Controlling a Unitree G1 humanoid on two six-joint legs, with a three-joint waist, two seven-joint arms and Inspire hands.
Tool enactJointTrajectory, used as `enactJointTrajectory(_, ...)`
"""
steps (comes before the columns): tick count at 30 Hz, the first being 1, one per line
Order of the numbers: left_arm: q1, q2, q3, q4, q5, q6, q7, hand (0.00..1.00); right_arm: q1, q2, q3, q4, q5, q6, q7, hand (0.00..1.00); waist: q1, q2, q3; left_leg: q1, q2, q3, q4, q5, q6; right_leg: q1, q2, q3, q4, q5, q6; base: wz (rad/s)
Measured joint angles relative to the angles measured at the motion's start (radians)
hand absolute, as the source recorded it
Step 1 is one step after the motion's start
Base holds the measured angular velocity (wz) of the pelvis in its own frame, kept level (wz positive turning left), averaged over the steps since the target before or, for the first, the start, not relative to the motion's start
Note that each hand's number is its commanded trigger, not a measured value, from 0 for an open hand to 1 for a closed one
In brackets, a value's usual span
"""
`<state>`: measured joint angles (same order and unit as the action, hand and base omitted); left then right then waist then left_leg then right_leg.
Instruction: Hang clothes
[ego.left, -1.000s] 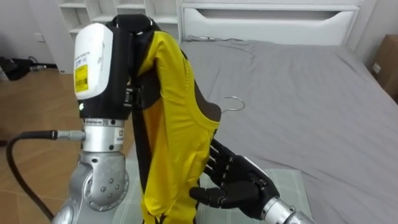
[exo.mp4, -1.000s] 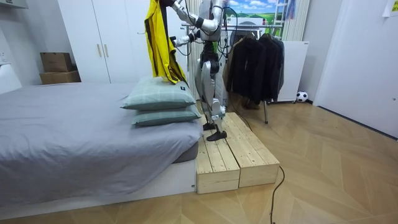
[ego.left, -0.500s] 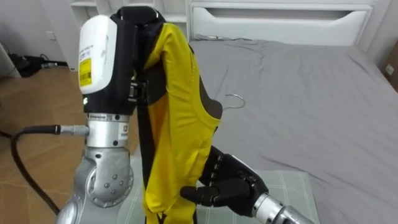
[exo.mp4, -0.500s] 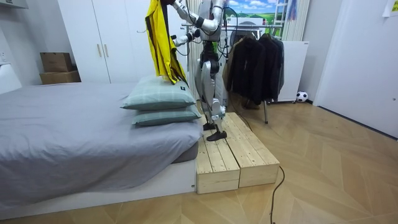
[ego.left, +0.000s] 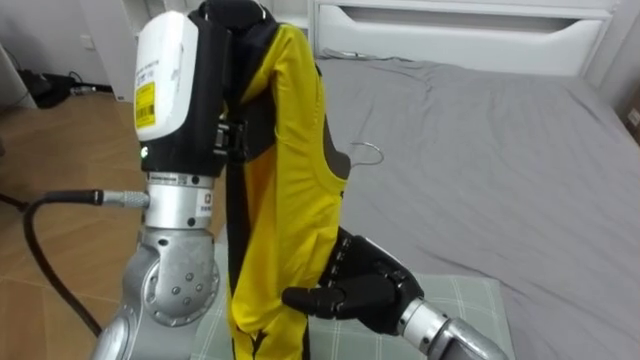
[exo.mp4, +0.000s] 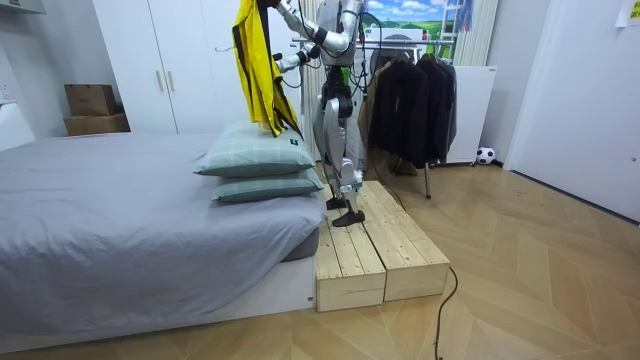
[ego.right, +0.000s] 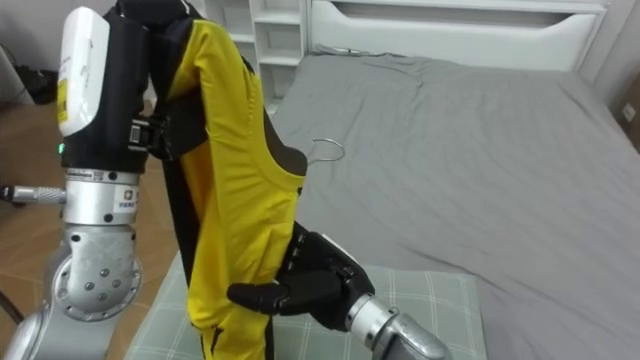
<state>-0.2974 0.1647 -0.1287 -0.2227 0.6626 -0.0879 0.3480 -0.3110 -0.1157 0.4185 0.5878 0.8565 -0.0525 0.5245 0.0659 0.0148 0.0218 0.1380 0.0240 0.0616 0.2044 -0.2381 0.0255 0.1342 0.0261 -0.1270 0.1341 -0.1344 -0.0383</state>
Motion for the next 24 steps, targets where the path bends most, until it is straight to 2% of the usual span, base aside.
enactJointTrajectory(11,-0.014,0.0,-0.02,0.0,0.007,0.044,0.006,1.0,-0.004,0.014,0.002,0.0,0.016,0.002,-0.03,0.0,0.001,0.0,-0.0001,-0.002,0.0,-0.011,-0.006,0.0,0.0,0.0,0.0,-0.012,-0.002,0.0,0.0,0.02)
enactJointTrajectory(12,-0.014,0.001,-0.02,0.0,0.007,0.046,0.006,1.0,-0.004,0.014,0.002,0.0,0.017,0.002,-0.032,0.15,0.001,0.0,-0.0001,-0.002,0.0,-0.011,-0.006,0.0,0.0,0.0,0.0,-0.012,-0.002,0.0,0.0,0.0)
enactJointTrajectory(13,-0.014,0.001,-0.022,0.0,0.007,0.047,0.006,1.0,-0.005,0.014,0.002,0.0,0.017,0.002,-0.035,0.65,0.001,0.0,-0.0001,-0.001,0.0,-0.011,-0.007,0.0,0.0,0.0,0.0,-0.012,-0.002,0.0,0.0,0.0)
enactJointTrajectory(14,-0.014,0.002,-0.025,0.0,0.007,0.047,0.006,1.0,-0.005,0.014,0.002,0.0,0.017,0.002,-0.039,0.87,0.001,0.0,-0.0001,-0.001,0.0,-0.011,-0.008,0.0,0.0,0.001,0.0,-0.012,-0.002,0.0,0.0,0.0)
enactJointTrajectory(15,-0.014,0.002,-0.028,0.0,0.007,0.048,0.006,1.0,-0.006,0.014,0.002,0.0,0.017,0.002,-0.042,1.0,0.001,0.0,-0.0001,-0.001,0.0,-0.011,-0.008,0.0,0.0,0.001,0.0,-0.012,-0.002,0.0,0.0,0.0)
enactJointTrajectory(24,-0.014,0.002,-0.032,0.0,0.006,0.065,0.007,1.0,-0.006,0.01,0.002,0.0,0.019,0.012,-0.066,1.0,0.001,0.0,-0.0001,0.008,0.0,-0.01,-0.018,0.0,0.0,0.004,0.0,-0.012,-0.003,0.0,0.0,0.0)
